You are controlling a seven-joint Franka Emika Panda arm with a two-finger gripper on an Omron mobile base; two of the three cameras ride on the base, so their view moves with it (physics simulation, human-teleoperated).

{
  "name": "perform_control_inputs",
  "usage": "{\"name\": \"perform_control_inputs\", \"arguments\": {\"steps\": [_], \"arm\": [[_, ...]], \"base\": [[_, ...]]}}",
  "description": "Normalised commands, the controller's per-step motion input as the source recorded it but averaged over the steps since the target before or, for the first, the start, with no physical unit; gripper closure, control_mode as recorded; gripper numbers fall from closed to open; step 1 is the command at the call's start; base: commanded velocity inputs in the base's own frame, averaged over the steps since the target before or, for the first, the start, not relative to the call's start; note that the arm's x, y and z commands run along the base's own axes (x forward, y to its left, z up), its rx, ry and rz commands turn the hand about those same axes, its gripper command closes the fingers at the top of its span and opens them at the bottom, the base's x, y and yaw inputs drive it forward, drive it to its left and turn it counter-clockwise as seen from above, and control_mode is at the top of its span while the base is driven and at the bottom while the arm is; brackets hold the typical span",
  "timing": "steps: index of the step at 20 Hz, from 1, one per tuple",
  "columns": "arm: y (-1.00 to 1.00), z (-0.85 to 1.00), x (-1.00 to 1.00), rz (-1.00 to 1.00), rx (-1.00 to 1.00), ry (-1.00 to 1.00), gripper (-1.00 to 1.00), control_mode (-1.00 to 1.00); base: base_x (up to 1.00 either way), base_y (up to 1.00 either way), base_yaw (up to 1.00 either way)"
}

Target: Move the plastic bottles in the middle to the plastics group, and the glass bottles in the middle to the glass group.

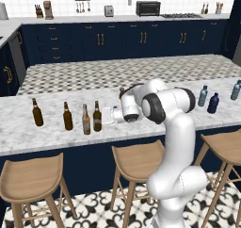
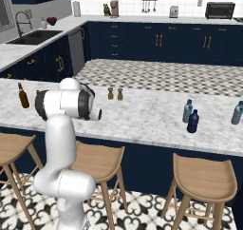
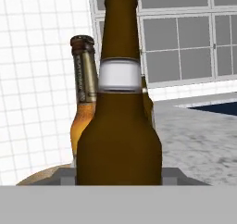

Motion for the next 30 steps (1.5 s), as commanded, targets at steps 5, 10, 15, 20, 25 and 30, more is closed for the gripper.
{"name": "perform_control_inputs", "arguments": {"steps": [5, 10, 15, 20, 25, 30], "arm": [[0.12, -0.19, 0.28, 0.01, 0.0, -0.02, 1.0, -1.0], [0.2, -0.1, 0.39, 0.01, 0.0, -0.07, 1.0, -1.0], [0.05, -0.17, 0.33, 0.02, 0.0, -0.07, 1.0, -1.0], [0.0, -0.33, 0.18, 0.03, 0.0, -0.04, 1.0, -1.0], [0.0, -0.38, 0.12, 0.03, 0.0, 0.0, 1.0, -1.0], [-0.01, -0.41, 0.06, 0.02, -0.01, 0.0, 1.0, -1.0]], "base": [[0.0, 0.0, 0.0], [0.0, 0.0, 0.0], [0.0, 0.0, 0.0], [0.0, 0.0, 0.0], [0.0, 0.0, 0.0], [0.0, 0.0, 0.0]]}}
